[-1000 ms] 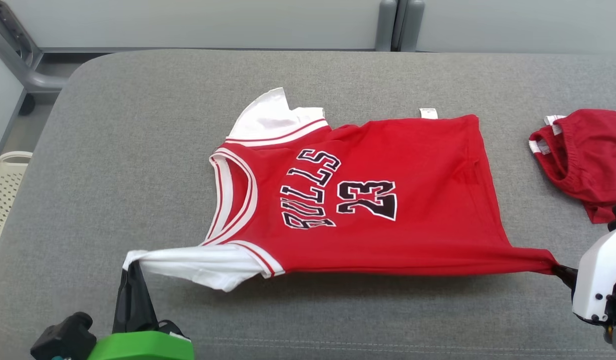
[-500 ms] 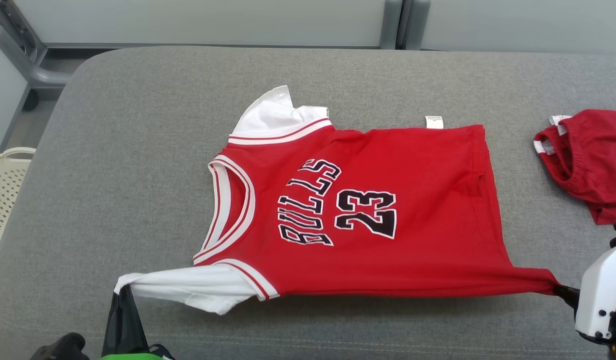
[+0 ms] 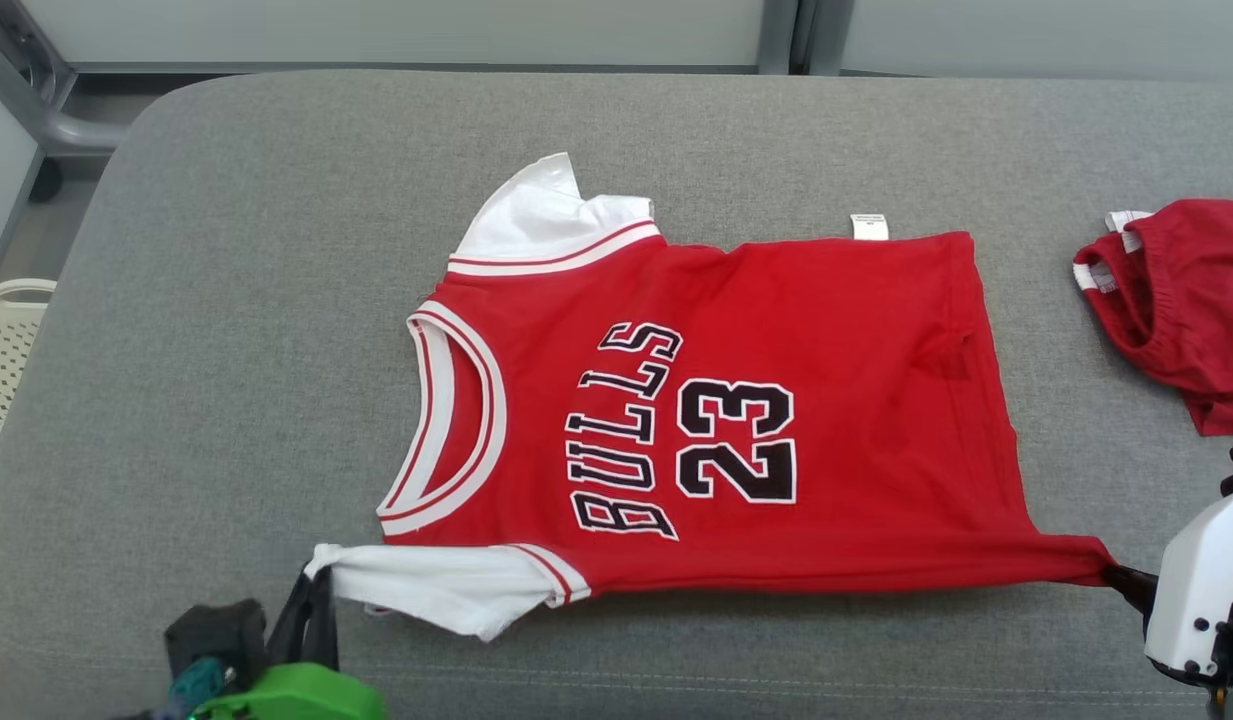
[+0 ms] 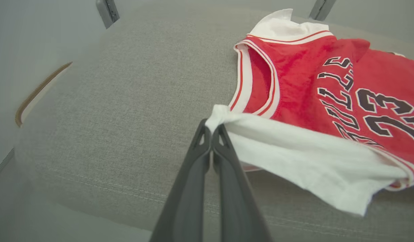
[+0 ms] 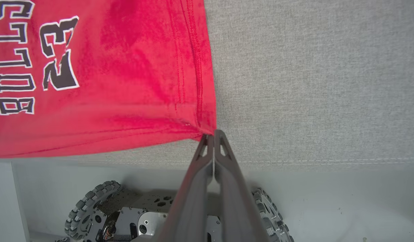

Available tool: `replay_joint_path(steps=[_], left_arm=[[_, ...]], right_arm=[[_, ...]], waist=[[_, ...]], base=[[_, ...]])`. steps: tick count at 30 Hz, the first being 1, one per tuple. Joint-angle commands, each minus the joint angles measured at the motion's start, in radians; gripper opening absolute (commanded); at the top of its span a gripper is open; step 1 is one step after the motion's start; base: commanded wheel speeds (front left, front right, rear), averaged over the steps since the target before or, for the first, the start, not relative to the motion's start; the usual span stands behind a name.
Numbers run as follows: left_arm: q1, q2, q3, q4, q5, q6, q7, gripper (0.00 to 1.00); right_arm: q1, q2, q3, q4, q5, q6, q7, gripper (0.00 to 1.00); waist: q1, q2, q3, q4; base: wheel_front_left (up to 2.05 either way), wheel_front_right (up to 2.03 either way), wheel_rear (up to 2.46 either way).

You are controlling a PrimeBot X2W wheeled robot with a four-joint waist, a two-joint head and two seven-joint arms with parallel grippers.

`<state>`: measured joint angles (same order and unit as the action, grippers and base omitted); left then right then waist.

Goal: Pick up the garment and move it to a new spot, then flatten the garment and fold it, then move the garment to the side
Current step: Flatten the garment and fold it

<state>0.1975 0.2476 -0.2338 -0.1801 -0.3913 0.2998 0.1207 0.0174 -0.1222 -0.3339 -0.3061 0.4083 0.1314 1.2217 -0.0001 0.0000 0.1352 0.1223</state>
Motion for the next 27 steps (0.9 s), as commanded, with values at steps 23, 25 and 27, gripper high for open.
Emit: replay_joint_path(steps=[23, 25, 27], left_arm=[[-0.435, 0.142, -0.233, 0.078, 0.107, -0.134, 0.778, 0.0], [-0.467, 0.14, -0.242, 0.088, 0.105, -0.141, 0.828, 0.0], [-0.498, 0.133, -0.252, 0.102, 0.105, -0.149, 0.872, 0.0]], right_arm=[[-0.108, -0.025, 0.066, 0.086, -0.017, -0.001, -0.116, 0.0], [-0.125, -0.026, 0.068, 0.1, -0.019, -0.001, -0.13, 0.0], [-0.14, -0.03, 0.068, 0.116, -0.02, -0.001, -0.145, 0.0]], waist=[[0.0001, 0.0, 0.036, 0.008], [0.0001, 0.0, 0.043, 0.012], [0.0001, 0.0, 0.052, 0.015]], base=[[0.0, 0.0, 0.0], [0.0, 0.0, 0.0], [0.0, 0.0, 0.0]])
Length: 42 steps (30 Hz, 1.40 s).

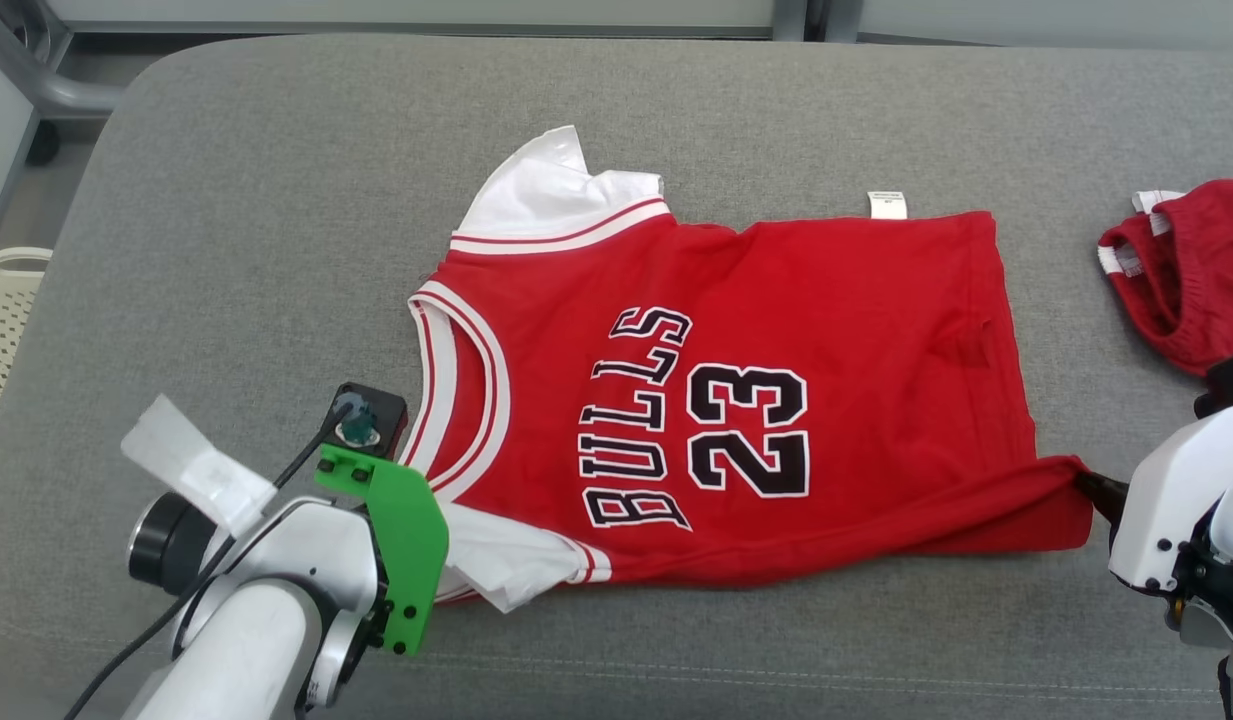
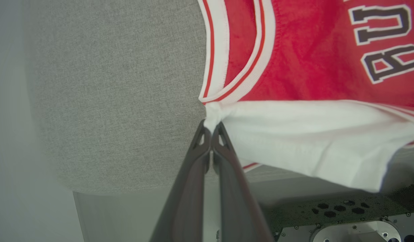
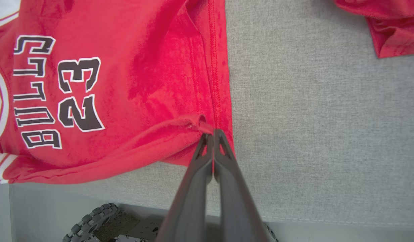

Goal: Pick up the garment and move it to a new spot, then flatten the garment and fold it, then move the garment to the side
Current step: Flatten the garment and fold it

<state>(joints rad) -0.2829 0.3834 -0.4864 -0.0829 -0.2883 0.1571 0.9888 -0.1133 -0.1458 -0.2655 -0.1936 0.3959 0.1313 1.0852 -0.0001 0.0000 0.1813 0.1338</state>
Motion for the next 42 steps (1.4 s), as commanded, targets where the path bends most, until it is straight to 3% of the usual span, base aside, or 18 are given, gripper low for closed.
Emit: replay_joint_path(steps=[1, 7, 21, 42], left_arm=[[-0.032, -0.008, -0.006, 0.011, -0.001, -0.007, 0.023, 0.0], [-0.126, -0.052, -0.029, 0.065, -0.002, -0.016, 0.077, 0.0], [-0.283, -0.128, -0.013, 0.205, 0.021, 0.017, -0.02, 0.0], [-0.348, -0.158, -0.007, 0.325, 0.012, 0.038, -0.122, 0.0]], right_arm=[[-0.019, -0.008, 0.001, 0.011, -0.009, -0.001, -0.014, 0.0], [-0.069, -0.026, 0.015, 0.056, -0.012, -0.001, -0.046, 0.0], [-0.169, -0.038, 0.031, 0.174, -0.059, -0.001, -0.094, 0.0], [-0.193, -0.035, 0.051, 0.243, -0.082, -0.001, -0.132, 0.0]], waist=[[0.0001, 0.0, 0.01, 0.005], [0.0001, 0.0, 0.046, 0.013], [0.0001, 0.0, 0.09, 0.018], [0.0001, 0.0, 0.101, 0.018]], base=[[0.0, 0.0, 0.0], [0.0, 0.0, 0.0], [0.0, 0.0, 0.0], [0.0, 0.0, 0.0]])
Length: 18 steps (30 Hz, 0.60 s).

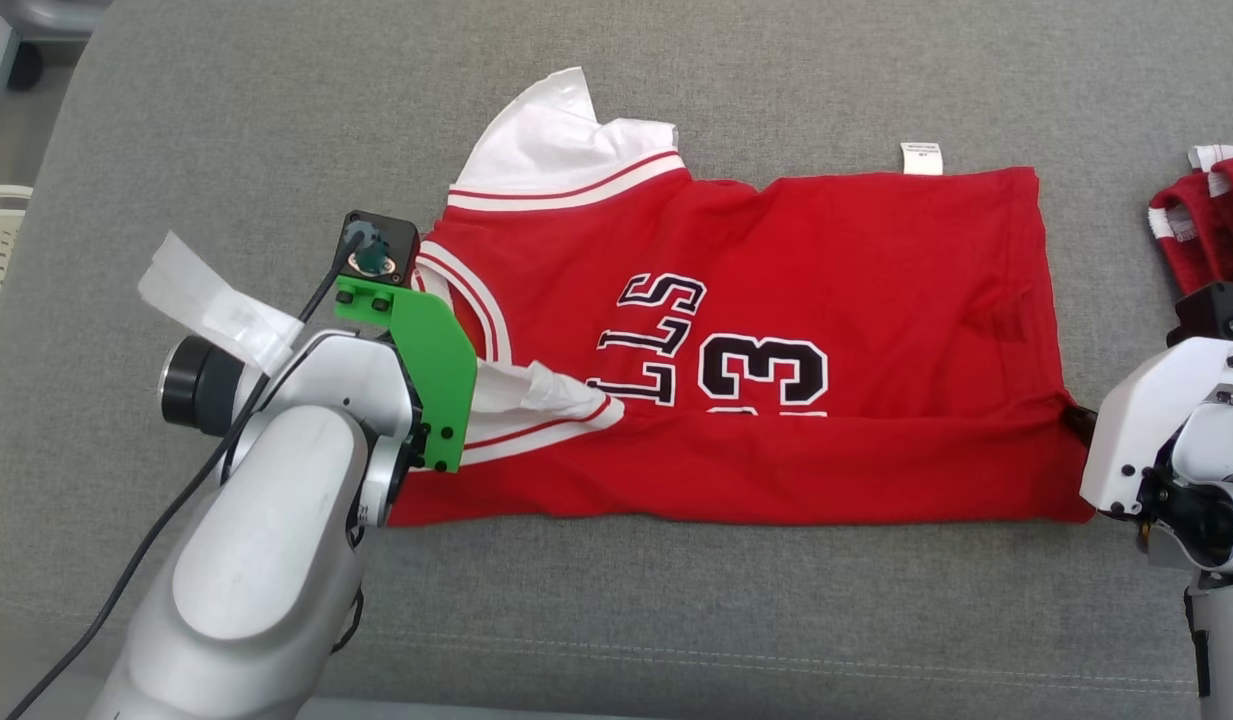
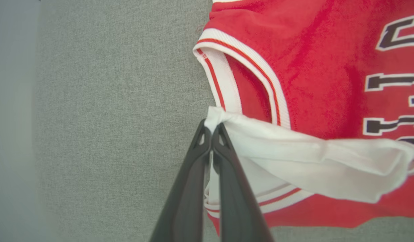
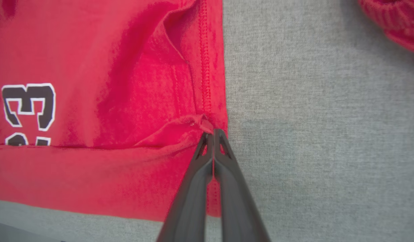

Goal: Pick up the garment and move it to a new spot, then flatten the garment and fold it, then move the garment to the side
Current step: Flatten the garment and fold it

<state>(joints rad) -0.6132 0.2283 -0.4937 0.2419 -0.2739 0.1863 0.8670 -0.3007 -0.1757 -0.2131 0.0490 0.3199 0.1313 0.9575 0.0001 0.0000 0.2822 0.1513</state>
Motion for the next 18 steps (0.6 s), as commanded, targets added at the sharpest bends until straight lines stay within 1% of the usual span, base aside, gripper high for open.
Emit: replay_joint_path(steps=[1, 10, 17, 18], left_arm=[[-0.021, -0.006, 0.0, 0.006, -0.001, 0.009, -0.008, 0.0], [-0.065, -0.024, -0.009, 0.064, -0.002, -0.001, -0.053, 0.0], [-0.098, -0.037, -0.016, 0.112, -0.001, -0.005, -0.076, 0.0], [-0.103, -0.038, -0.014, 0.118, -0.001, -0.002, -0.081, 0.0]], right_arm=[[-0.005, -0.005, -0.004, 0.004, -0.009, -0.001, -0.005, 0.0], [-0.008, 0.01, -0.01, 0.028, -0.024, -0.001, 0.007, 0.0], [-0.017, 0.019, -0.015, 0.041, -0.037, -0.001, -0.007, 0.0], [-0.02, 0.02, -0.011, 0.04, -0.035, -0.001, -0.014, 0.55]], waist=[[-0.0001, 0.0, 0.0, 0.0], [-0.0001, 0.0, 0.003, -0.012], [-0.0001, 0.0, 0.006, -0.028], [-0.0001, 0.0, 0.006, -0.03]], base=[[0.0, 0.0, 0.0], [0.0, 0.0, 0.0], [0.0, 0.0, 0.0], [0.0, 0.0, 0.0]])
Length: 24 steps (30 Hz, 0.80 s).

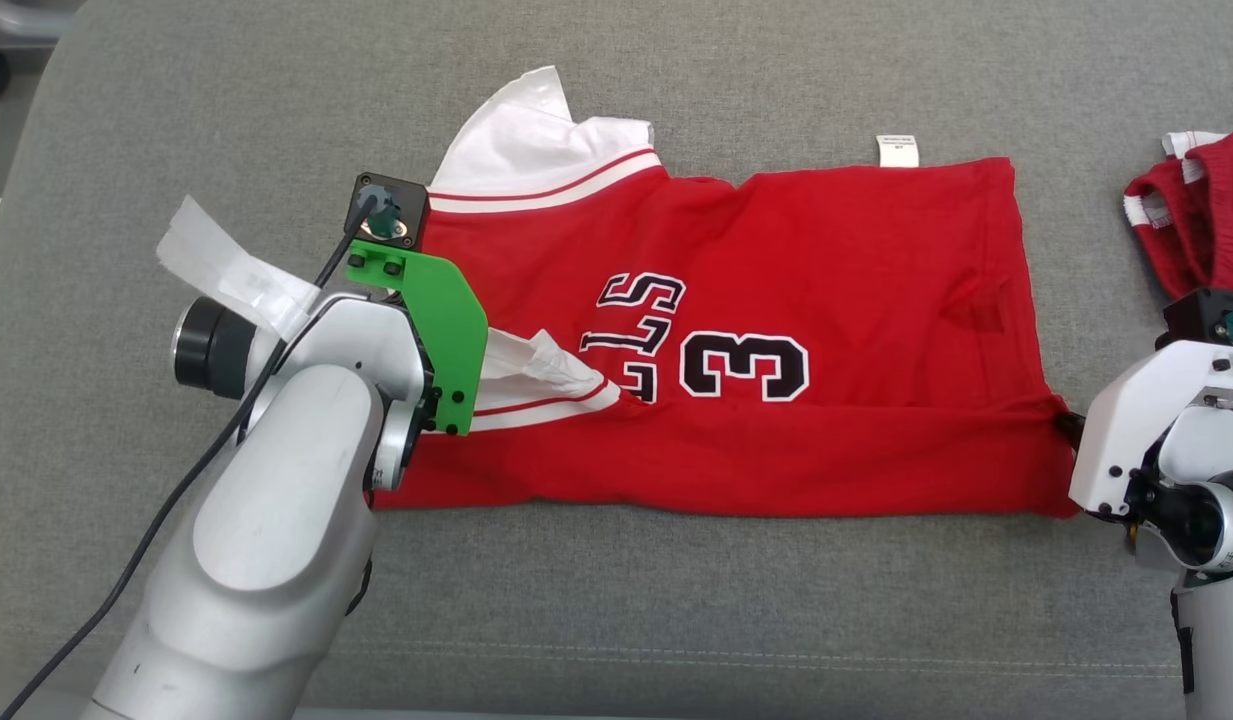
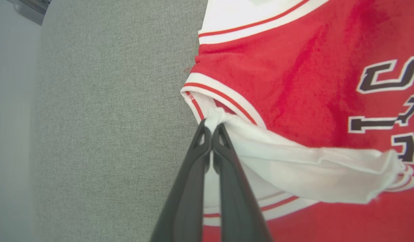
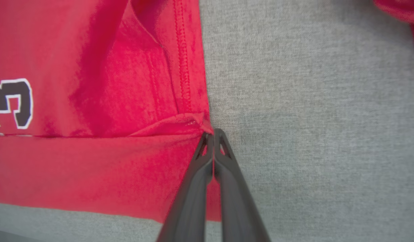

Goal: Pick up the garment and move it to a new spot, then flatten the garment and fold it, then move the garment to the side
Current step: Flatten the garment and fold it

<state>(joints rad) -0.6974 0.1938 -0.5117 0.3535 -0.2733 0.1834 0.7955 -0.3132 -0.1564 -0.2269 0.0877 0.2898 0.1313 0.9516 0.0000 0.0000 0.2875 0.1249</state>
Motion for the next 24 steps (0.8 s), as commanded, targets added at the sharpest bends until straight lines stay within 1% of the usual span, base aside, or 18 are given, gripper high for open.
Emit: replay_joint_path(steps=[1, 2, 3, 4, 10, 13, 18, 24], left_arm=[[-0.022, -0.004, 0.004, 0.014, -0.001, 0.001, -0.016, 0.0], [-0.027, -0.005, 0.005, 0.018, 0.001, 0.005, -0.028, 0.0], [-0.033, -0.006, 0.007, 0.02, 0.006, 0.011, -0.047, 0.66], [-0.036, -0.005, 0.009, 0.026, 0.012, 0.017, -0.062, 1.0], [-0.014, 0.001, 0.017, 0.061, -0.006, 0.022, -0.104, 1.0], [0.003, 0.003, 0.02, 0.06, -0.013, 0.022, -0.112, 1.0], [0.065, 0.017, 0.031, 0.019, -0.031, 0.027, -0.153, 1.0], [0.177, 0.04, 0.015, -0.057, -0.037, 0.039, -0.17, 1.0]], right_arm=[[-0.009, 0.003, 0.006, 0.005, -0.001, -0.001, -0.01, 0.78], [-0.01, 0.006, 0.01, 0.008, 0.005, -0.001, -0.01, 0.87], [-0.012, 0.007, 0.01, 0.008, 0.009, -0.001, -0.014, 1.0], [-0.017, 0.009, 0.003, 0.006, 0.011, -0.001, -0.028, 1.0], [-0.023, 0.007, 0.002, 0.009, 0.012, -0.001, -0.11, 1.0], [-0.013, 0.005, 0.004, 0.01, 0.017, -0.001, -0.121, 1.0], [0.025, -0.001, 0.011, -0.02, 0.024, -0.001, -0.16, 1.0], [0.109, 0.01, 0.006, -0.079, 0.014, -0.001, -0.212, 1.0]], waist=[[0.0, 0.0, 0.002, -0.005], [0.0, 0.0, 0.002, -0.007], [0.0, 0.0, 0.003, -0.007], [0.0, 0.0, 0.004, -0.008], [0.0, 0.0, -0.007, 0.001], [0.0, 0.0, -0.018, 0.005], [0.0, 0.0, -0.05, 0.016], [0.0, 0.0, -0.082, 0.023]], base=[[0.0, 0.0, 0.0], [0.0, 0.0, 0.0], [0.0, 0.0, 0.0], [0.0, 0.0, 0.0], [0.0, 0.0, 0.0], [0.0, 0.0, 0.0], [0.0, 0.0, 0.0], [0.0, 0.0, 0.0]])
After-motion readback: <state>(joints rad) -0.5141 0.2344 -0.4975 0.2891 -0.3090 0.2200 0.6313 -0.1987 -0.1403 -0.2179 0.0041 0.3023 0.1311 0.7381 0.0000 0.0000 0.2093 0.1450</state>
